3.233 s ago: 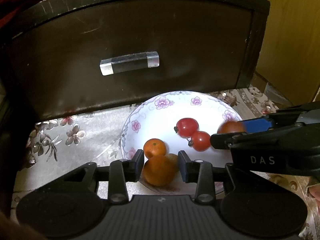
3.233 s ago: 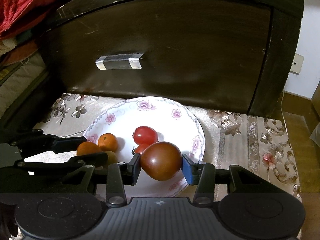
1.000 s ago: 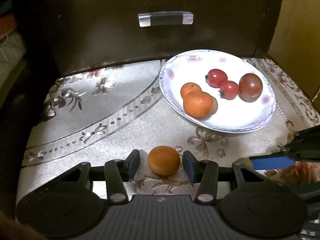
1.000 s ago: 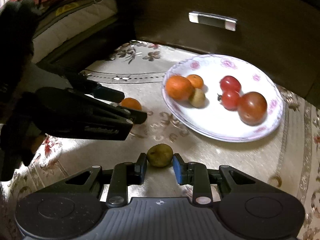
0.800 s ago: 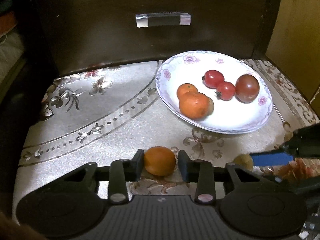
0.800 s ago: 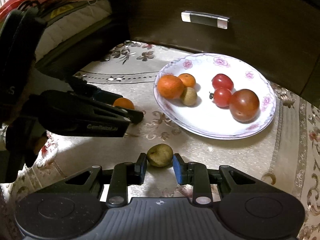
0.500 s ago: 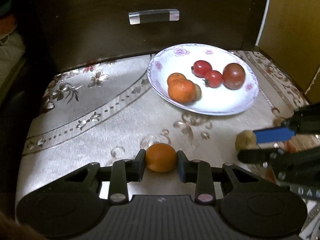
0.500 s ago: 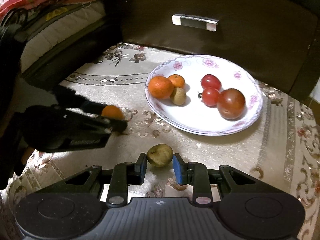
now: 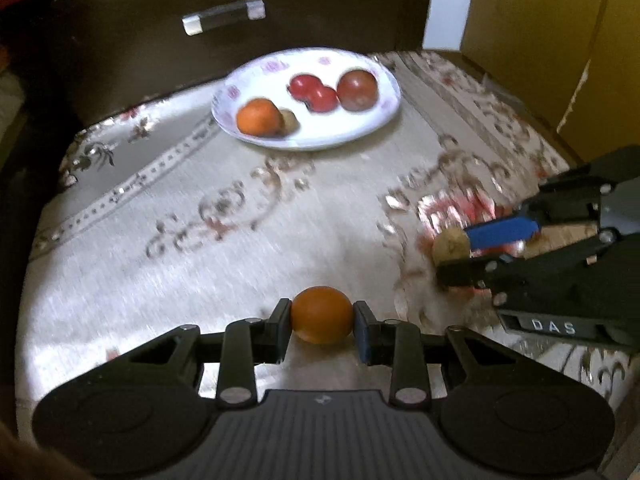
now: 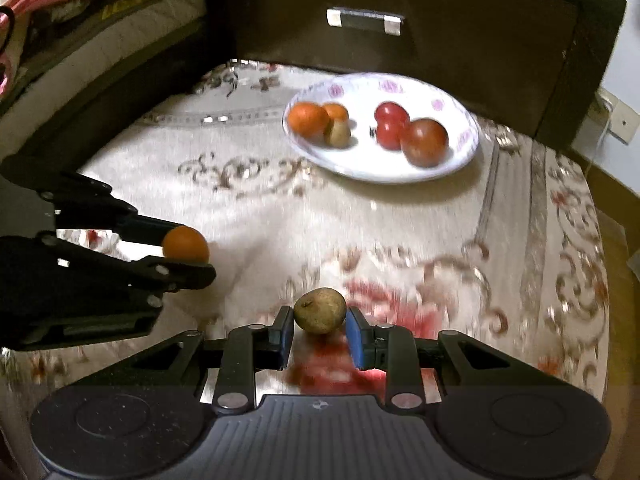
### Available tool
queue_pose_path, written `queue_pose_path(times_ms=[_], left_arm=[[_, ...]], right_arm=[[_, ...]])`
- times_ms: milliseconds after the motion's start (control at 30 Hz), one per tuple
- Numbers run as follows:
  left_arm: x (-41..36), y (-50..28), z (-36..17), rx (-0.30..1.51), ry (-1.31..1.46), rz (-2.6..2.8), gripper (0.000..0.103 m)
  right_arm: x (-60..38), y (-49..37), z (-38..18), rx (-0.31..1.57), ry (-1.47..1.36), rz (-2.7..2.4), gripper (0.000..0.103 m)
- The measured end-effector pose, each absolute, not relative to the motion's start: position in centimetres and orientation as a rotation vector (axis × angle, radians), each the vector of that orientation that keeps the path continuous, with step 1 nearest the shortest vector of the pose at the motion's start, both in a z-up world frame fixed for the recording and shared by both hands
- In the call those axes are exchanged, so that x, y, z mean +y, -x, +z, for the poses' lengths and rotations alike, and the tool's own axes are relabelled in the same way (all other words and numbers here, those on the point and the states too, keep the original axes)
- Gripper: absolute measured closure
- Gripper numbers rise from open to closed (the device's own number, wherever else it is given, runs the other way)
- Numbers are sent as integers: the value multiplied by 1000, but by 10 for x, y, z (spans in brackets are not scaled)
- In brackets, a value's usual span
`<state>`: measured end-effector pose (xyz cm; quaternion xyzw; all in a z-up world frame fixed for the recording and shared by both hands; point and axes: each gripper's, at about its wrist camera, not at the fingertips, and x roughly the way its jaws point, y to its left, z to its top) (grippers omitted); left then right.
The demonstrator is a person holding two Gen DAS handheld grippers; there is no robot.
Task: Organize fruits
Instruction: 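Carry the brown fruit and tangerine toward the white plate with both tools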
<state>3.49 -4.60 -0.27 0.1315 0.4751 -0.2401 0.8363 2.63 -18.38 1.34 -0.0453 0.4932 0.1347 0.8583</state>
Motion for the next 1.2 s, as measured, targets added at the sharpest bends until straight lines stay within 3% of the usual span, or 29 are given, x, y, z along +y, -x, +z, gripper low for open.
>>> queue_pose_path(times_ms=[567, 800, 1200], left_arm=[[-45, -31, -7, 1006, -293, -501, 58], [-51, -28, -5, 1004, -307, -504, 65], [-59, -45, 12, 958, -258, -513, 65]], right_arm=[[-180, -19, 5, 1041, 123, 281, 75], [-179, -17, 6, 1049, 129, 277, 78], [-181, -26, 28, 983, 68, 284, 79]])
